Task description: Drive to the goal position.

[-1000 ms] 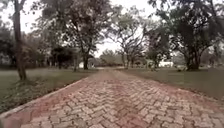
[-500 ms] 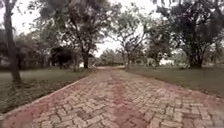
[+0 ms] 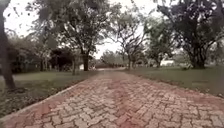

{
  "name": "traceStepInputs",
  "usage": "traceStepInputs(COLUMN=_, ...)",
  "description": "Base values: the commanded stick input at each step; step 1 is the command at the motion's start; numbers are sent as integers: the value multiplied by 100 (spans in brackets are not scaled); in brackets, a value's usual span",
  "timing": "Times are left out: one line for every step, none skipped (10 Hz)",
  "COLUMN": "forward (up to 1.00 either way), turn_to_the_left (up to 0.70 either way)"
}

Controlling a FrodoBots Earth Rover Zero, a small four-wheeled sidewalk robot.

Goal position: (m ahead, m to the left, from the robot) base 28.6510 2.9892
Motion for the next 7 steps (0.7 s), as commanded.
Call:
traceStepInputs(forward=70, turn_to_the_left=0)
traceStepInputs(forward=70, turn_to_the_left=0)
traceStepInputs(forward=70, turn_to_the_left=0)
traceStepInputs(forward=70, turn_to_the_left=0)
traceStepInputs(forward=70, turn_to_the_left=-35)
traceStepInputs(forward=70, turn_to_the_left=-35)
traceStepInputs(forward=70, turn_to_the_left=-35)
